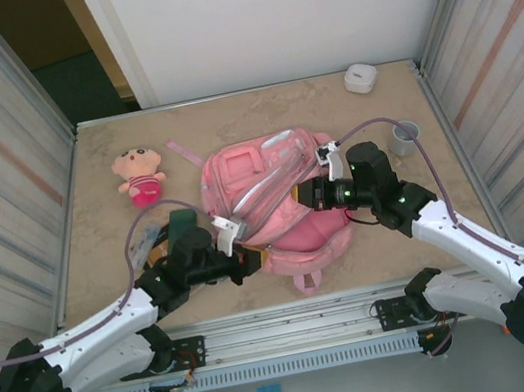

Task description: Pack the student bag

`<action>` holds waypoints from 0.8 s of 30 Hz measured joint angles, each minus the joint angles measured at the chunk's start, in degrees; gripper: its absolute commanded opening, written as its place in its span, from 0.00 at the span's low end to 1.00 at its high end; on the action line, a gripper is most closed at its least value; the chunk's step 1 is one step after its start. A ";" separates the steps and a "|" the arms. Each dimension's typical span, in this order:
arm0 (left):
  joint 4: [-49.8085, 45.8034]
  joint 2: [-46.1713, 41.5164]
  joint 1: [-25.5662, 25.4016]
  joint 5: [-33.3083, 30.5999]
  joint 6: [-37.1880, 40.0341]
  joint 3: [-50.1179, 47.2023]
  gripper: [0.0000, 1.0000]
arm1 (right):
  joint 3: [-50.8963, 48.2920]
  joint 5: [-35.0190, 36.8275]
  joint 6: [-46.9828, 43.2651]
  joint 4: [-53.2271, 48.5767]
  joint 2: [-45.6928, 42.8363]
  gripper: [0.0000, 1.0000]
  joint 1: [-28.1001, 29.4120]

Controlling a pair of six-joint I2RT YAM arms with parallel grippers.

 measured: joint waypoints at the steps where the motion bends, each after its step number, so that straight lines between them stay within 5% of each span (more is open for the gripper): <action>1: -1.25 -0.39 -0.13 -1.36 0.11 0.26 0.00 | 0.11 -0.15 -0.02 -0.20 0.00 0.00 -0.09; 12: -12.55 -2.23 1.57 -17.55 1.38 0.79 0.00 | 4.26 -6.10 0.00 -4.44 -1.62 0.00 -6.01; 24: -2.36 11.93 15.50 -18.80 8.39 4.22 0.00 | 19.71 -21.00 -1.20 -12.72 2.56 0.00 -12.09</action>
